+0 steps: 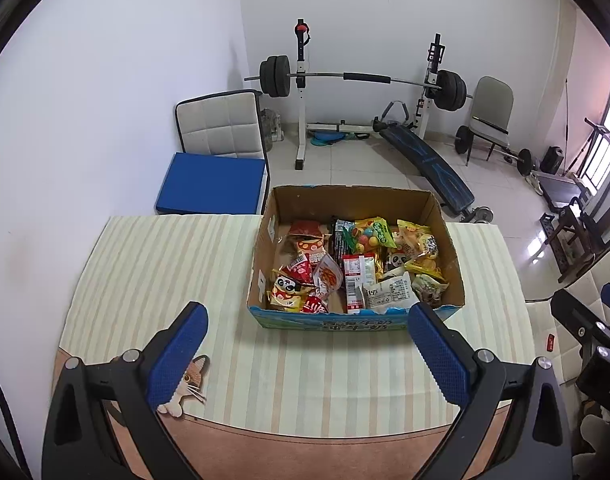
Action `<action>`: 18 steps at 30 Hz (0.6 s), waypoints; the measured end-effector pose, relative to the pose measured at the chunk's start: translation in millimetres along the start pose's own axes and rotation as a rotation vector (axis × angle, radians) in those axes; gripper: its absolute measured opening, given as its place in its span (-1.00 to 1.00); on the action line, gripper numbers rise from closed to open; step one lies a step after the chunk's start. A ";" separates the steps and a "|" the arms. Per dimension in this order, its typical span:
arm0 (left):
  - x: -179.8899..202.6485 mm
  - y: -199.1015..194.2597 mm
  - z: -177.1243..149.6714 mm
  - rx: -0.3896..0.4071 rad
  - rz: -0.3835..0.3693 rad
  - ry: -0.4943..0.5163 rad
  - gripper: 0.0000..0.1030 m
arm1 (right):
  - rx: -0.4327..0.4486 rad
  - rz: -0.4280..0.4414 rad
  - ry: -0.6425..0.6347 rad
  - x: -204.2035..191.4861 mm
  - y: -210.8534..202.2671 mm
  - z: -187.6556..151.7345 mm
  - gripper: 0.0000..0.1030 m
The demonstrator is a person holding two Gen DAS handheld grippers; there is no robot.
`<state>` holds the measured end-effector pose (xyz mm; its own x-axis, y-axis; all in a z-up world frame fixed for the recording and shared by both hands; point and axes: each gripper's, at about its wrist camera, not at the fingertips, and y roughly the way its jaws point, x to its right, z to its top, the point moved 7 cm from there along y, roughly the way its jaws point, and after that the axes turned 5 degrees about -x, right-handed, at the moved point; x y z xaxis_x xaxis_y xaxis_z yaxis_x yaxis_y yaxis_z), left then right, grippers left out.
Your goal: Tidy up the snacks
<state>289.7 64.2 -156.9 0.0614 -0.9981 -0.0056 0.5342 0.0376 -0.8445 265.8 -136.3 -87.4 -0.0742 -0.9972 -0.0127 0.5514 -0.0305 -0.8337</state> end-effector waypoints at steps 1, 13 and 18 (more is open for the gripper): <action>0.6 0.2 -0.4 -0.002 -0.004 0.000 0.99 | -0.001 0.001 0.001 0.5 0.7 0.2 0.99; 2.4 1.6 -1.9 -0.004 -0.017 0.009 0.99 | 0.003 0.000 -0.019 -1.6 3.6 -1.1 0.99; 1.9 0.8 -2.4 -0.005 -0.022 0.010 0.99 | 0.005 -0.001 -0.030 -3.0 2.9 -1.5 0.99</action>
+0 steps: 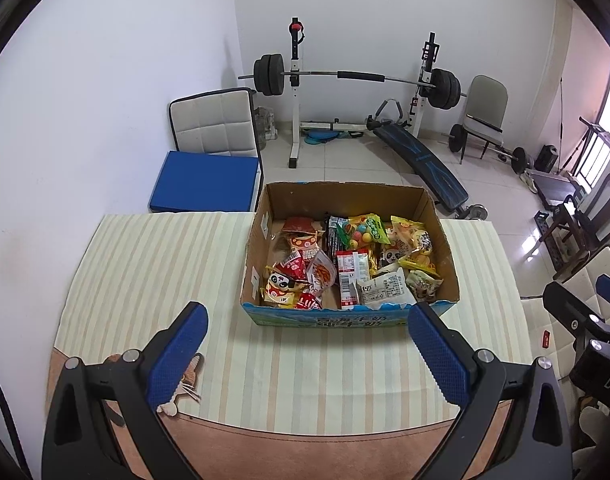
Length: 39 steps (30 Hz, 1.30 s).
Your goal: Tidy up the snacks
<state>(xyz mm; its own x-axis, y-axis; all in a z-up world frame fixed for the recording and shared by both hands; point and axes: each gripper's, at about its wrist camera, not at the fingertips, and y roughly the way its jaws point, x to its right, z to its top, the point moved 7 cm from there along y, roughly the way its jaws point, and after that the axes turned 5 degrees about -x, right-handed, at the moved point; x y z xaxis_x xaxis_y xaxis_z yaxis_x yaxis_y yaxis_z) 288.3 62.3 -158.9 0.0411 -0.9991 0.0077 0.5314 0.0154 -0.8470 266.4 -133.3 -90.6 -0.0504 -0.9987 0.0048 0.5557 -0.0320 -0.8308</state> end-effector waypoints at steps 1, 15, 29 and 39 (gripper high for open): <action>0.1 -0.6 -0.3 0.002 0.001 0.001 0.99 | 0.002 -0.001 0.000 0.3 -0.2 -0.5 0.99; 0.5 -3.6 -0.6 -0.003 -0.006 0.001 0.99 | 0.000 0.006 -0.005 0.1 -2.7 -1.5 0.99; 4.4 -8.4 -2.5 -0.005 -0.009 0.003 0.99 | -0.001 0.011 -0.021 -0.8 -8.0 -0.3 0.99; 6.9 -13.9 -2.4 0.003 -0.012 0.006 0.99 | 0.001 0.015 -0.024 -1.9 -11.1 -0.8 0.99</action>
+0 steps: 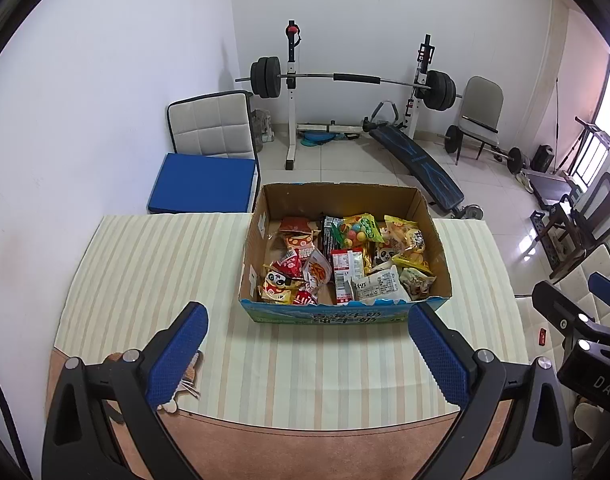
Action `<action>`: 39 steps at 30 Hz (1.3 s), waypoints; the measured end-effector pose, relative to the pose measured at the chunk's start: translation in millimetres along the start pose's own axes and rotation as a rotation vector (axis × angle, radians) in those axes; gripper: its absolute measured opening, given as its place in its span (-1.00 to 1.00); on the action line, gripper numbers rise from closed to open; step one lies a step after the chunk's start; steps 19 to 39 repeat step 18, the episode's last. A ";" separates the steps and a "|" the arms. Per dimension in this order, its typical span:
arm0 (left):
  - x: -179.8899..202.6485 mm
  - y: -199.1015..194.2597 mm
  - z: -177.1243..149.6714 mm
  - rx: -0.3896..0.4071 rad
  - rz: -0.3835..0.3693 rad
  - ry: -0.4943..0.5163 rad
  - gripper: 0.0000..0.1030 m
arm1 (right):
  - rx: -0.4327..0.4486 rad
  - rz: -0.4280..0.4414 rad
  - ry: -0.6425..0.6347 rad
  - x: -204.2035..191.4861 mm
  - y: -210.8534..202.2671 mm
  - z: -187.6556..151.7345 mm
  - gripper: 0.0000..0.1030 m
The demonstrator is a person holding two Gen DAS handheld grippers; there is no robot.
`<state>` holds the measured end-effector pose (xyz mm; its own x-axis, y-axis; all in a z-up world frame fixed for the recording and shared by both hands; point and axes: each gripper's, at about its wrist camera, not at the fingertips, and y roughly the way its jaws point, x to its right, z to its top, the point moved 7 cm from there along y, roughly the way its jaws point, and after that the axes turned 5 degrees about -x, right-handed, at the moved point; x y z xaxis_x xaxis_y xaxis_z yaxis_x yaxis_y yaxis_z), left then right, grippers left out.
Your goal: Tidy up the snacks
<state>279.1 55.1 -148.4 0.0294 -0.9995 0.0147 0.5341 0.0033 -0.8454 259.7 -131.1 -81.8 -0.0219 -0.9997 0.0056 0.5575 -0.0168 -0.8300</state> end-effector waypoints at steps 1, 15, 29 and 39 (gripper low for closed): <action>-0.3 -0.1 0.1 0.001 0.002 -0.001 0.99 | -0.001 0.002 0.002 -0.2 0.5 -0.3 0.99; 1.3 -11.0 5.3 0.026 0.001 0.006 0.99 | 0.008 0.002 -0.006 -1.6 -2.7 2.0 0.99; 1.9 -12.6 4.5 0.034 0.003 0.011 0.99 | 0.008 0.002 -0.007 -1.4 -3.0 1.8 0.99; 1.9 -12.6 4.5 0.034 0.003 0.011 0.99 | 0.008 0.002 -0.007 -1.4 -3.0 1.8 0.99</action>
